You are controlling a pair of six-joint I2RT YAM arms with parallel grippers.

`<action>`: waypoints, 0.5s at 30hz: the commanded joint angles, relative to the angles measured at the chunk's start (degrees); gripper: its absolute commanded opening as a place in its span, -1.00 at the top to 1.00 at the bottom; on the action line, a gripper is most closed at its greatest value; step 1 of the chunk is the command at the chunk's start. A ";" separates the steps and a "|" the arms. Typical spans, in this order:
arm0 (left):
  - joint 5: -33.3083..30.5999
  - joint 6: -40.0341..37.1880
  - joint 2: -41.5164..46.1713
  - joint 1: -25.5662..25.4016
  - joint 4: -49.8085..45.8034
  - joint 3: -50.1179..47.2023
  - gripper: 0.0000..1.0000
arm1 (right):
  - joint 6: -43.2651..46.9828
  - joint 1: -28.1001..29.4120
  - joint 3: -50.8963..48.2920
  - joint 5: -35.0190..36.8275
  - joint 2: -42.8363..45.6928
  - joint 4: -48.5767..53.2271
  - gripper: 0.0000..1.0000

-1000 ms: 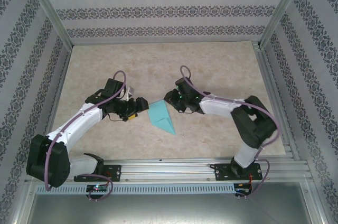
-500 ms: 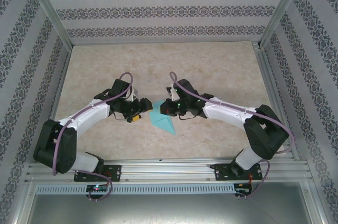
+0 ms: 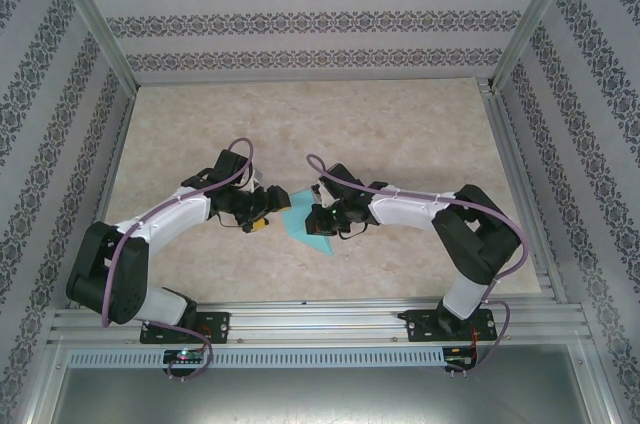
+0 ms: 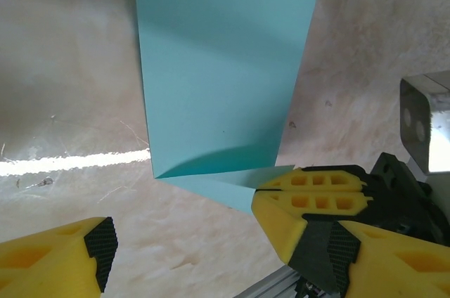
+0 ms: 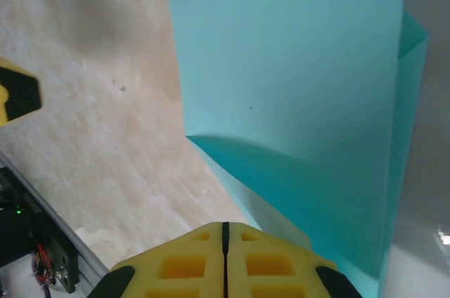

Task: Fold a paper plane with a square sheet of paper (pick it up from the middle)
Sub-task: Fold the wing for the fifth time at the center of the table.

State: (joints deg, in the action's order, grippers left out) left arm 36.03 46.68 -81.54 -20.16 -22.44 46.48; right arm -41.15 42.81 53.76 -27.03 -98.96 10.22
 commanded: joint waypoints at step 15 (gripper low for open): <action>1.39 1.56 -7.66 -2.69 5.35 3.32 -0.63 | -8.45 -8.26 -11.22 -10.28 -7.89 -24.98 0.74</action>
State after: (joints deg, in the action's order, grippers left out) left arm 36.47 47.07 -87.90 -21.82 -19.86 48.01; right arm -47.03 35.20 44.64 -36.40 -103.92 -9.74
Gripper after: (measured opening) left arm 0.815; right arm 0.129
